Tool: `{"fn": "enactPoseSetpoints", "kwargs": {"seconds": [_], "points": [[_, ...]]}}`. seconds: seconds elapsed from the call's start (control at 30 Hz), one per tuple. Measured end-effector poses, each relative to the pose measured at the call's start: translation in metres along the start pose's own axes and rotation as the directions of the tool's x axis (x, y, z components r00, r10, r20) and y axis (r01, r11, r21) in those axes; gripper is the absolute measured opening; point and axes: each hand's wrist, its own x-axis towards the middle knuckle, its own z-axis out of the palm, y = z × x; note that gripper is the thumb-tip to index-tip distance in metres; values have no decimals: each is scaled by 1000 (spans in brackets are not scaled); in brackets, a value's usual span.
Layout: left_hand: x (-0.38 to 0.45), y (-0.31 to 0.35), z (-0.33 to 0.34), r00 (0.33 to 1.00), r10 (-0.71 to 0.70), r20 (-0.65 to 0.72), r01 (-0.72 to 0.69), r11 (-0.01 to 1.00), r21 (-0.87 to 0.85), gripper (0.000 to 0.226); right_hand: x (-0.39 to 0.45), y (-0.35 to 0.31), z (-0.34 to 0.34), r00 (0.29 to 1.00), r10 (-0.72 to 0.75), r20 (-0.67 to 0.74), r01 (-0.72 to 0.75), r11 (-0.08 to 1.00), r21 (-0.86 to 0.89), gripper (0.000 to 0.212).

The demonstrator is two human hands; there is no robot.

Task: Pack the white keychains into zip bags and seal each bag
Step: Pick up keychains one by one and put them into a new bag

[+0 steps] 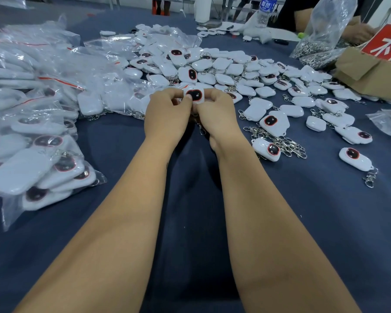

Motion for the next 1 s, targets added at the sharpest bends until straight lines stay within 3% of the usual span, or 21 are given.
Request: {"fn": "enactPoseSetpoints", "kwargs": {"seconds": [0.4,1.0], "points": [[0,0,0,1000,-13,-5,13,1000,4,21,-2,-7,-1,997,56,59,-64,987,151,27],[-3,4,-2,999,-48,11,48,998,-35,19,-4,-9,-3,995,66,81,-78,985,156,26]]}}
